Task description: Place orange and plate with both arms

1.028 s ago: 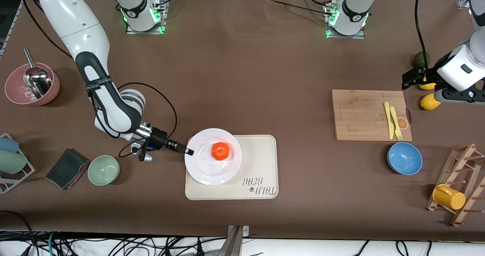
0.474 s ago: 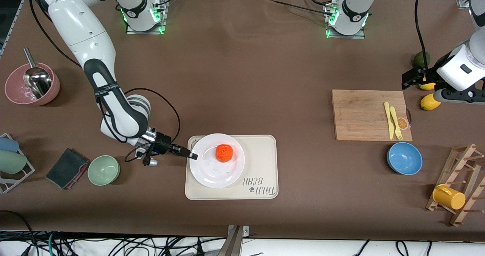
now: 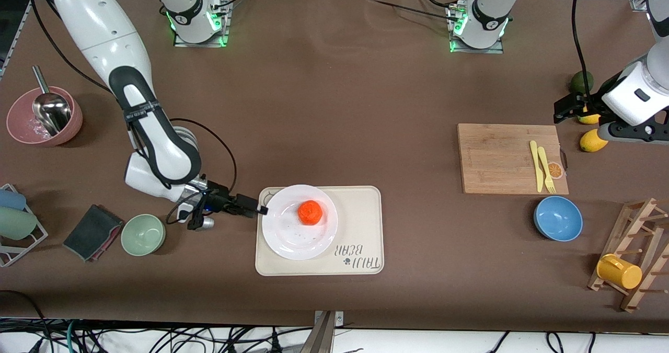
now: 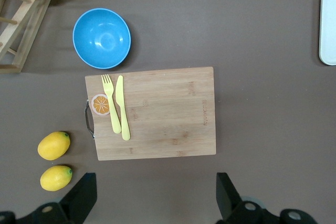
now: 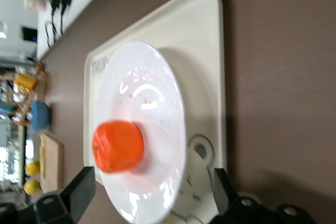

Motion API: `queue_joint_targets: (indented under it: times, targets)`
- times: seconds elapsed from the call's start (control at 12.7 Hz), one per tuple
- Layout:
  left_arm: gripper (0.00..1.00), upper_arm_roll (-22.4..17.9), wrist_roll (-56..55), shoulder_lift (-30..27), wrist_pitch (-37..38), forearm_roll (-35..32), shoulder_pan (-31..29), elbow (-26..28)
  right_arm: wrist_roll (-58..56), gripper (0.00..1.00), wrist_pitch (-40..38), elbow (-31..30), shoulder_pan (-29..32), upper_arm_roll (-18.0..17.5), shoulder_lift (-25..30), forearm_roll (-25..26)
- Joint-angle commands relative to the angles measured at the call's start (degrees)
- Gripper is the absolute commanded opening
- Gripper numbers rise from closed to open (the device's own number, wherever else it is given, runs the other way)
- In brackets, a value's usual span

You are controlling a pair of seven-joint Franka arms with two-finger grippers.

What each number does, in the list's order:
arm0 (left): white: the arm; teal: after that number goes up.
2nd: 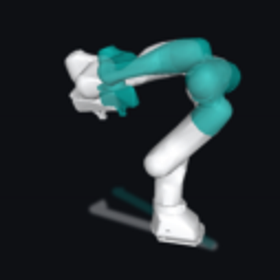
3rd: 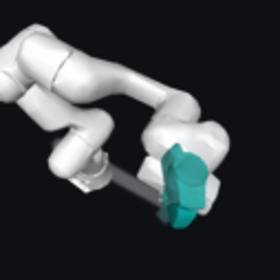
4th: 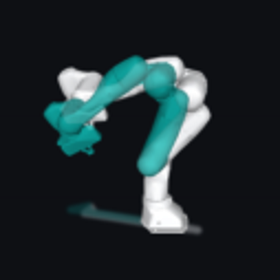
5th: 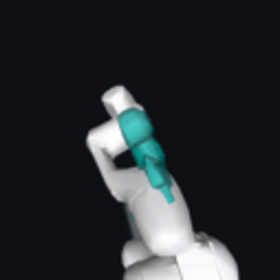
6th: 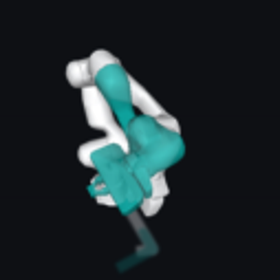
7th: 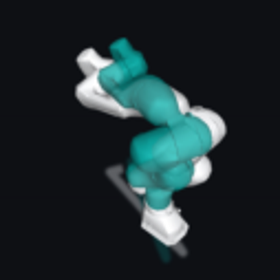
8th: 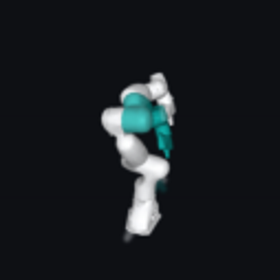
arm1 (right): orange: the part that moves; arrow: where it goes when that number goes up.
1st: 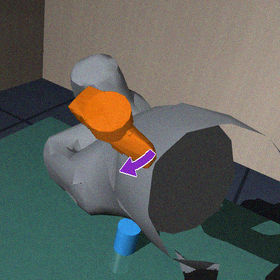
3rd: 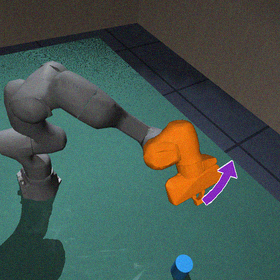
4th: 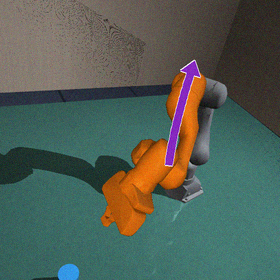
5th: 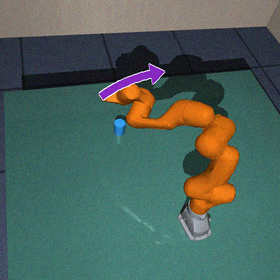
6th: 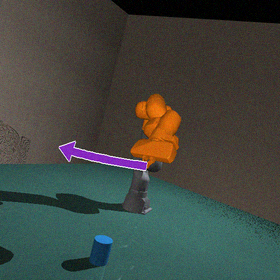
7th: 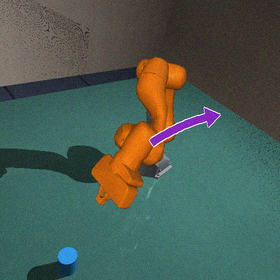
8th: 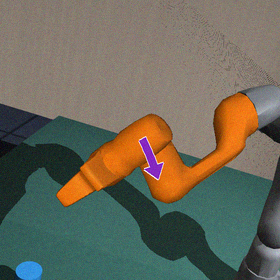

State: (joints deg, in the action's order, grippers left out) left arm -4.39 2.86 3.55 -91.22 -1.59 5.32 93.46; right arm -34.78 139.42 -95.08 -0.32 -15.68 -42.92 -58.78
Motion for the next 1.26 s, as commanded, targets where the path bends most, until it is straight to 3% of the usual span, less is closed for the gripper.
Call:
queue_joint_targets:
  times: [0.0,0.32,0.47,0.71,0.79,0.95,1.19]
  targets:
    - [1.00,-0.18,1.27,0.49,1.04,-1.05,0.48,-1.35,4.80,1.00,-12.44,-7.22,2.70,4.05,11.51,12.41]
    - [1.00,-0.18,1.27,0.49,1.04,-1.05,0.39,-1.35,11.21,1.00,-30.13,-8.27,2.61,12.06,25.39,31.48]
    - [1.00,-0.18,1.27,0.49,1.04,-1.05,0.48,-1.35,17.70,1.00,-36.47,-8.19,2.61,13.30,31.55,41.24]
    - [1.00,-0.18,1.27,0.49,1.04,-0.96,0.48,-1.35,26.66,1.00,-42.97,-7.06,2.52,13.22,38.07,51.18]
    - [1.00,-0.18,1.27,0.49,1.04,-0.96,0.48,-1.35,29.13,1.00,-45.78,-5.74,2.52,12.70,39.39,54.26]
    - [1.00,-0.18,1.19,0.49,1.04,-0.96,0.48,-1.35,32.40,1.00,-49.67,-2.85,2.43,12.60,40.54,55.17]
    - [1.00,-0.18,1.27,0.49,1.04,-0.96,0.48,-1.35,32.32,1.00,-50.38,-1.78,2.43,12.60,40.98,59.11]
